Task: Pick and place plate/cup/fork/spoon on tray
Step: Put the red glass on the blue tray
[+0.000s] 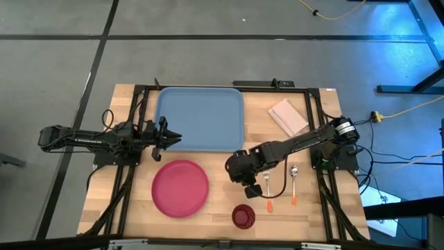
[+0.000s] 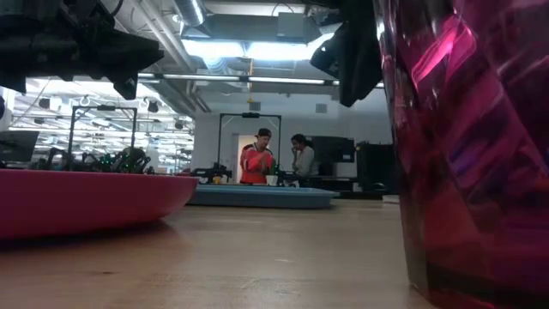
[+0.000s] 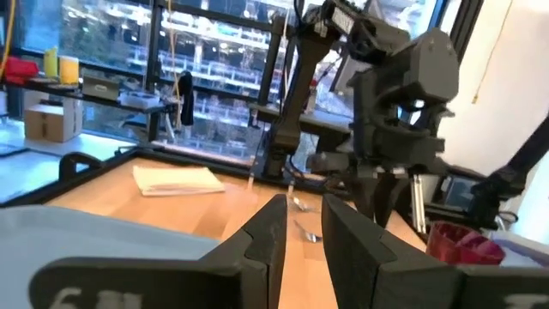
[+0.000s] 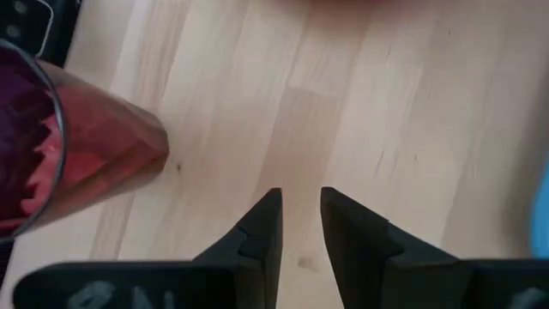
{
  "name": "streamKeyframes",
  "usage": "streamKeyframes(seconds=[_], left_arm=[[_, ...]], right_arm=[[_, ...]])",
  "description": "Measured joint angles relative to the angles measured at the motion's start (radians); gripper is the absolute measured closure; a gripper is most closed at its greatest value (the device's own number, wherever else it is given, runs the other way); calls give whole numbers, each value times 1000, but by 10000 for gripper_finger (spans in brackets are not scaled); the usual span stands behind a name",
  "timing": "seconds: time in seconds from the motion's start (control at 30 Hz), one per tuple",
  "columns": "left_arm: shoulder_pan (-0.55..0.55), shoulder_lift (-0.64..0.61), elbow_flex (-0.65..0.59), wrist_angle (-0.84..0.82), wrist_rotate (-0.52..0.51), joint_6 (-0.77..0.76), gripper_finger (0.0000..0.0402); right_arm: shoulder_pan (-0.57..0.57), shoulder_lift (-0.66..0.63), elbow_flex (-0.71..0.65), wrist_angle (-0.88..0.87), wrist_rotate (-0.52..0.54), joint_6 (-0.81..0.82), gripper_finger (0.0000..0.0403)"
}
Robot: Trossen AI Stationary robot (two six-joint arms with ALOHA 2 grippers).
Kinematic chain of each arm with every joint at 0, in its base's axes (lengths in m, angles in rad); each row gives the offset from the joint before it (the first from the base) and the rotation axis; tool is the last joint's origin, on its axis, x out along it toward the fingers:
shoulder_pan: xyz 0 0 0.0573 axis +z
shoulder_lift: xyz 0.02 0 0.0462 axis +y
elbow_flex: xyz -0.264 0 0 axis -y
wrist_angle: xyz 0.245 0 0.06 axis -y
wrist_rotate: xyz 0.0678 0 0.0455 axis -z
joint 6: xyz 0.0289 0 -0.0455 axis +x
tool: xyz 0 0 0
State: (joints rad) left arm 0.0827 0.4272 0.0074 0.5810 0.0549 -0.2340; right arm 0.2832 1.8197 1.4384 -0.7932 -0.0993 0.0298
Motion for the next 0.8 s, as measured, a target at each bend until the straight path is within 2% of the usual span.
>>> streamKeyframes(seconds=[0.37,0.6,0.8], left_arm=[[-1,-1,0,-13,-19,-1,333],[-1,0,0,-23,-18,-24,333],[-1,0,0,-18,-19,-26,333]], right_arm=[[41,-82,101,-118,1,52,315],[133,-139,116,-191,1,237,315],[220,-138,116,-175,13,411,315]])
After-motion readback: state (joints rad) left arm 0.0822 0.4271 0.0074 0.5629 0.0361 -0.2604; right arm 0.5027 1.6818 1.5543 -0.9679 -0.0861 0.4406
